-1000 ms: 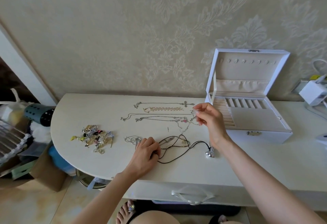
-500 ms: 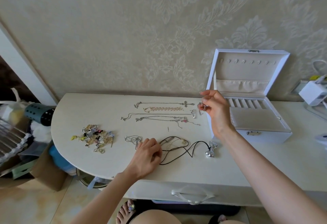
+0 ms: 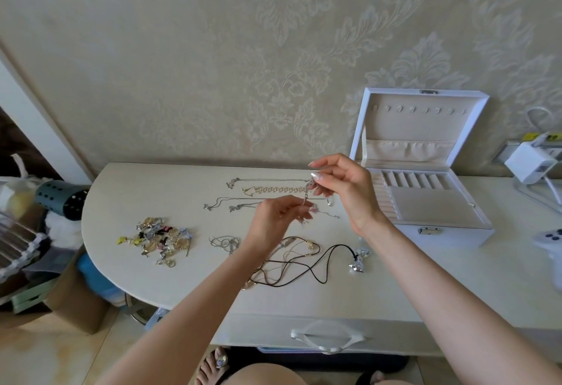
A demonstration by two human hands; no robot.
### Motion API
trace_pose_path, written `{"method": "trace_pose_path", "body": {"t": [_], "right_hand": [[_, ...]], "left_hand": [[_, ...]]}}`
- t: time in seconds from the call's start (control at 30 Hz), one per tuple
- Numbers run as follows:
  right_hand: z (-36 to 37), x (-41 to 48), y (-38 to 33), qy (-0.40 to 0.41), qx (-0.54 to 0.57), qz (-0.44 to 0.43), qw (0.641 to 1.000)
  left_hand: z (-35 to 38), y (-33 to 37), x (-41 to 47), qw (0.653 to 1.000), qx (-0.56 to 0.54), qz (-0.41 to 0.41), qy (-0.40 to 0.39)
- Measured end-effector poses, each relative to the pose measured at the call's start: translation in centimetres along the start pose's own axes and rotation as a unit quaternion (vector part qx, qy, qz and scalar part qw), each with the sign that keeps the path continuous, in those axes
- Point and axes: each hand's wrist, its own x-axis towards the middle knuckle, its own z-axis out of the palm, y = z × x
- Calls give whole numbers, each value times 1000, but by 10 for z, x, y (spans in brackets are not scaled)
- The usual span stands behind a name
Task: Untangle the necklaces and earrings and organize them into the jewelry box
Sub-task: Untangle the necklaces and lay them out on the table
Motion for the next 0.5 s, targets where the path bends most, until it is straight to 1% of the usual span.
{"method": "trace_pose_path", "body": {"t": [0.07, 0.13, 0.23, 0.37, 0.43, 0.5], "right_hand": [[-2, 1, -2, 24, -2, -9, 1000], [-4, 1, -2, 47, -12, -12, 999], [-6, 1, 2, 71, -23, -1, 997], [-8, 0, 12, 100, -27, 19, 994], [-8, 0, 16, 104, -38, 33, 993], [-9, -1, 18, 90, -42, 48, 994]], "left_hand": [[-3, 0, 0, 1000, -6, -9, 21], [-5, -4, 1, 998, 16, -7, 56], [-6, -10, 1, 991, 81, 39, 104], [-7, -15, 1, 971, 147, 106, 155], [-6, -13, 2, 970, 141, 116, 162], [-5, -8, 2, 977, 110, 95, 156]]}}
